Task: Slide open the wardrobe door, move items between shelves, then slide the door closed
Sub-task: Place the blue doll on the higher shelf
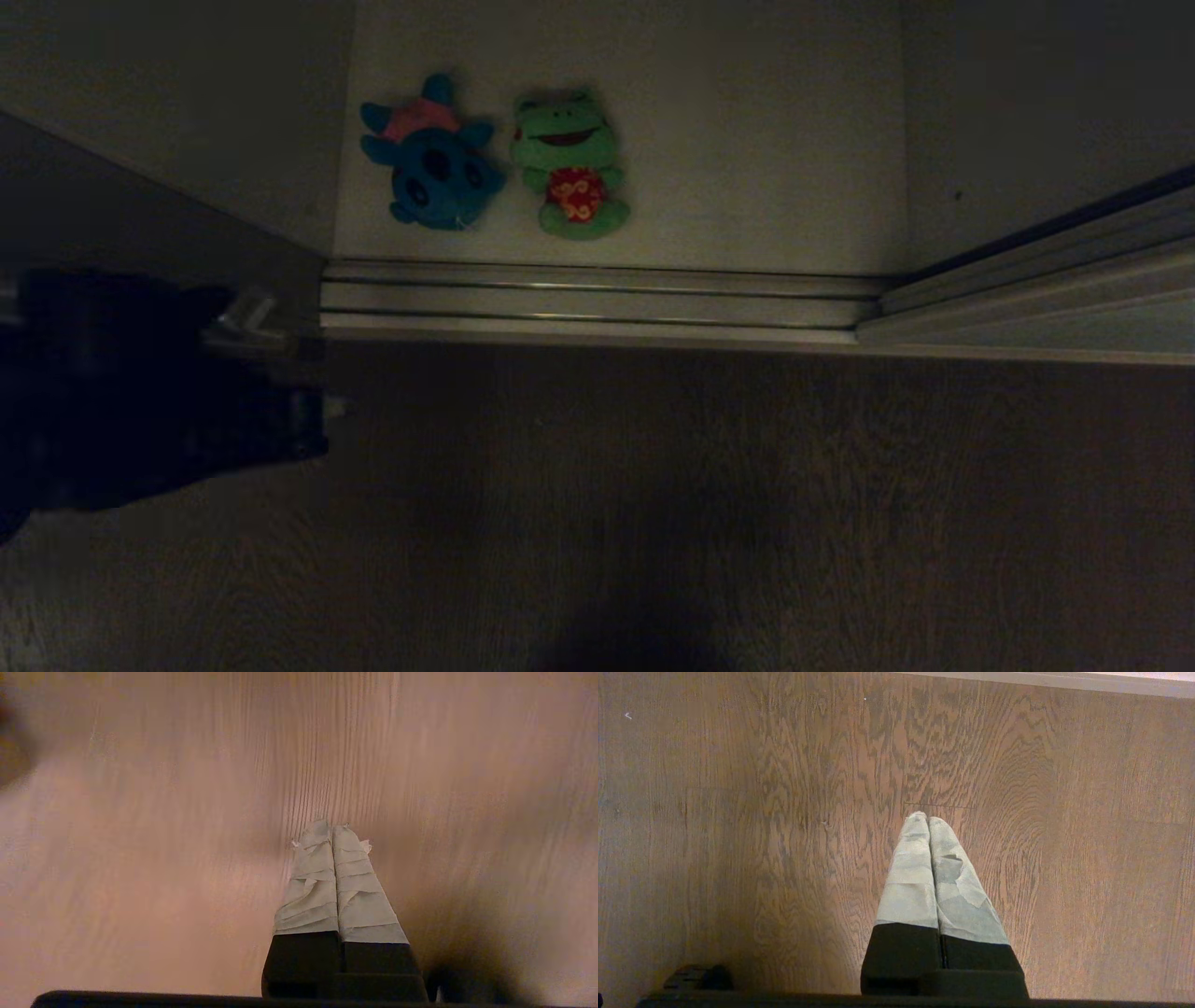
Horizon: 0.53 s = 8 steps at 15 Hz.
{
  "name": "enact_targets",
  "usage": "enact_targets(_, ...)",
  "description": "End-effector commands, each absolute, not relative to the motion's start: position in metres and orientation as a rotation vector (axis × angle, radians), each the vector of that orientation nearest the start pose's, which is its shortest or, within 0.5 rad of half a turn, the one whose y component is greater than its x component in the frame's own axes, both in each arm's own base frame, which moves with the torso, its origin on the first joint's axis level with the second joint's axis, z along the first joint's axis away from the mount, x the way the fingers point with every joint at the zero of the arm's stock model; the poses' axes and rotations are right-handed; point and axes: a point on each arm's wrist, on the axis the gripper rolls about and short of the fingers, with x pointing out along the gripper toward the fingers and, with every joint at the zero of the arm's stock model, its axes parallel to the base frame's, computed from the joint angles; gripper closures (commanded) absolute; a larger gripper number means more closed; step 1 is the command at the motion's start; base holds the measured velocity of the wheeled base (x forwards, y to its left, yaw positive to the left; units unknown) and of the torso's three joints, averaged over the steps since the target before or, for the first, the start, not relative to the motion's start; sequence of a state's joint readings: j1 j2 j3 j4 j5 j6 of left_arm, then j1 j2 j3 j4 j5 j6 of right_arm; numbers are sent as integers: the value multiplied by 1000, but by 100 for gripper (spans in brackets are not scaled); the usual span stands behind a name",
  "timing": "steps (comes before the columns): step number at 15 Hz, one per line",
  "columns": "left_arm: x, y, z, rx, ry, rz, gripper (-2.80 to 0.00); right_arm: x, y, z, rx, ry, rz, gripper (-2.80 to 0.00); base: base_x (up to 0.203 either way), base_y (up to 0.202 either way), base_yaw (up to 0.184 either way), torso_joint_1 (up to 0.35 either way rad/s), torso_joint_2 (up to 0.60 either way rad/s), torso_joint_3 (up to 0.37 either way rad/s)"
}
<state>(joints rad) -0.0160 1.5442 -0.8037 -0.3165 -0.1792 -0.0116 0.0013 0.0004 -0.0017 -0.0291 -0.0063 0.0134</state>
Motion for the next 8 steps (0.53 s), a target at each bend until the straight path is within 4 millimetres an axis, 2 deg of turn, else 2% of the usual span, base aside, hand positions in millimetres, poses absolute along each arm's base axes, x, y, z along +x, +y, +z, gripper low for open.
enact_targets(1, 323, -11, 177, -142, 410, -179, 0, -23, 0, 78, 14, -32, -5, 0, 0, 0, 0, 0, 0, 0)
enact_targets(2, 337, -12, 183, -200, 351, -176, 0, -23, 0, 79, 14, -34, -6, 0, 0, 0, 0, 0, 0, 0)
enact_targets(3, 346, -14, 189, -239, 305, -179, -280, -23, 0, 79, 14, -34, -6, 0, 0, 0, 0, 0, 0, 0)
enact_targets(6, 359, -22, 215, -305, 211, -206, -280, -23, 0, 79, 14, -34, -4, 0, 0, 0, 0, 0, 0, 0)
enact_targets(8, 355, -25, 232, -320, 162, -222, -280, -23, 0, 79, 14, -34, -4, 0, 0, 0, 0, 0, 0, 0)
